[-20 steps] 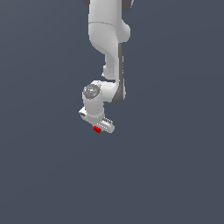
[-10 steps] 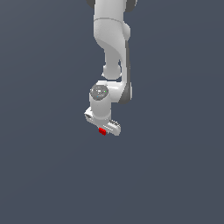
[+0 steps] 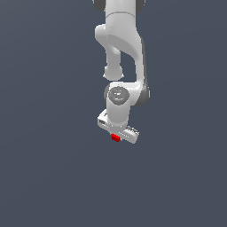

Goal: Pick up the red cube and move it to a goal position.

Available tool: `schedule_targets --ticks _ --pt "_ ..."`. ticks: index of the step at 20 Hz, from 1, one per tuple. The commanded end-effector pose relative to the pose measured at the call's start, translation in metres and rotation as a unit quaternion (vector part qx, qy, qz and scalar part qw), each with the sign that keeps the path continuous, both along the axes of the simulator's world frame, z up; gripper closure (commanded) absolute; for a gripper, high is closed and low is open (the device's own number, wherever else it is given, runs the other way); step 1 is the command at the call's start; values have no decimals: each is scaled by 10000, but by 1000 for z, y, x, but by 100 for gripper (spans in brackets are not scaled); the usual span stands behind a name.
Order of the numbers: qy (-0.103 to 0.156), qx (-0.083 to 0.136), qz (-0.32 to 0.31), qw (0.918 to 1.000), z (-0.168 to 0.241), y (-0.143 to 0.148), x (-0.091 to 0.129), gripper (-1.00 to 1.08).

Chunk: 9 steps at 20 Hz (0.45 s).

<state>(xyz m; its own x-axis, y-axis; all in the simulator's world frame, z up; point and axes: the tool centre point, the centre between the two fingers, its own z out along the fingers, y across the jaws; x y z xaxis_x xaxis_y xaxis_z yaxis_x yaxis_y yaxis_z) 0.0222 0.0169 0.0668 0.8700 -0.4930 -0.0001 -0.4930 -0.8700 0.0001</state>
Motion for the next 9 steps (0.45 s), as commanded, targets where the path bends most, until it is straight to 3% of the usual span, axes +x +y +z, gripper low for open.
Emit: schedule_targets --ticks 1,9 --pt "1 -3 -9 10000 5 10 8 108" --pt "1 -3 -9 10000 11 22 17 108"
